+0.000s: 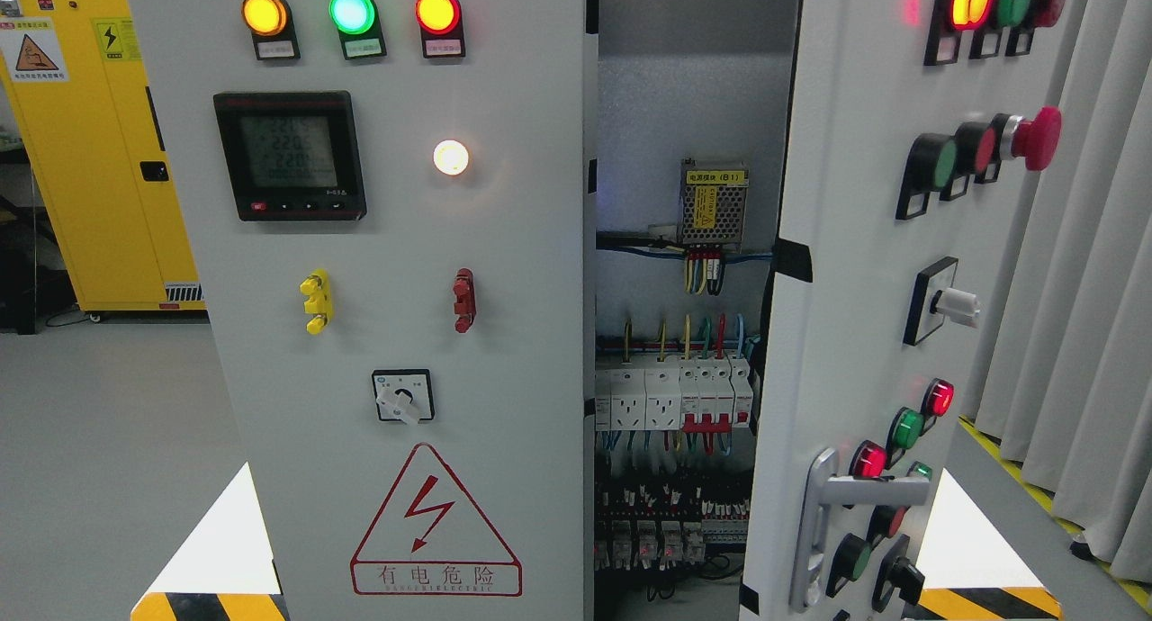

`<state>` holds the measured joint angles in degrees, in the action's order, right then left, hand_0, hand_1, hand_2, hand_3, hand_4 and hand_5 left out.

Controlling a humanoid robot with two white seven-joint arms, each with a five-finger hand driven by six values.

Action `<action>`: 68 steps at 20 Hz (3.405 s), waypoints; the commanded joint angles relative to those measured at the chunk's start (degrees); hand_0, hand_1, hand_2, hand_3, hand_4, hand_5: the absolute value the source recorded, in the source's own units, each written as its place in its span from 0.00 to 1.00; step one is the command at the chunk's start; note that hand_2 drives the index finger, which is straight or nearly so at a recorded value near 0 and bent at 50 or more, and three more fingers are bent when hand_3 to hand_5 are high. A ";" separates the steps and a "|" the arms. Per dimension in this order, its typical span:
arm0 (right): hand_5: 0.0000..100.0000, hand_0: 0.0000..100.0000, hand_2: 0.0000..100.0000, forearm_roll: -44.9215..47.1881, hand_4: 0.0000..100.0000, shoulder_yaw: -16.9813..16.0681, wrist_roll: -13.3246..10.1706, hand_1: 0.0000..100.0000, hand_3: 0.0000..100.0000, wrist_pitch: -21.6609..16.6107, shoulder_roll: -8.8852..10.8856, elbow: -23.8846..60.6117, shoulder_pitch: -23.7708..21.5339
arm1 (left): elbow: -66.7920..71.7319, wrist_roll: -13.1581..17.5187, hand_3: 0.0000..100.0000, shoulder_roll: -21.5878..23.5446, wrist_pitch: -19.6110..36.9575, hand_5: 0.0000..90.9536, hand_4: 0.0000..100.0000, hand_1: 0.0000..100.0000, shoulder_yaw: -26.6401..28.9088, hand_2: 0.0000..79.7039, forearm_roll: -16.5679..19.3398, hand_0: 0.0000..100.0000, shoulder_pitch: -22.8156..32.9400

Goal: Open door with both hands

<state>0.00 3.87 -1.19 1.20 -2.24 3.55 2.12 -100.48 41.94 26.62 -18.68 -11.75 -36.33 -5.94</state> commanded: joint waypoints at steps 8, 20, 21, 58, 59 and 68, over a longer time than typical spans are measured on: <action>0.00 0.00 0.04 0.26 0.00 0.26 -0.04 0.50 0.00 0.03 0.48 -0.04 -0.01 | -8.33 -0.19 0.00 0.28 -15.07 0.00 0.00 0.56 -1.08 0.00 -15.35 0.12 -26.83; 0.00 0.00 0.04 0.26 0.00 0.09 -0.04 0.50 0.00 -0.05 0.48 -0.04 -0.19 | 5.55 -0.28 0.00 -13.08 -17.09 0.00 0.00 0.56 -6.09 0.00 -15.08 0.12 -46.88; 0.00 0.00 0.04 0.26 0.00 0.09 -0.04 0.50 0.00 0.03 0.48 -0.04 -0.19 | 6.43 -0.37 0.00 -14.92 -17.09 0.00 0.00 0.56 -6.35 0.00 -14.99 0.12 -47.67; 0.00 0.00 0.04 0.26 0.00 -0.18 -0.04 0.50 0.00 -0.05 0.74 -0.04 -0.28 | 16.37 -3.27 0.00 -35.15 -18.15 0.00 0.00 0.56 -12.59 0.00 -12.01 0.12 -54.18; 0.00 0.00 0.04 0.26 0.00 -0.18 0.05 0.50 0.00 0.03 0.74 -0.04 -0.28 | 16.37 -3.35 0.00 -35.24 -18.15 0.00 0.00 0.56 -12.59 0.00 -12.01 0.12 -54.18; 0.00 0.00 0.04 0.26 0.00 -0.27 -0.04 0.50 0.00 -0.06 0.92 -0.04 -0.28 | 15.75 -5.55 0.00 -36.12 -17.97 0.00 0.00 0.56 -14.44 0.00 -12.36 0.12 -54.97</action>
<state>0.00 3.68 -1.03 1.19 -0.01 3.52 0.01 -84.95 36.61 -7.03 -36.88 -24.30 -48.62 -60.42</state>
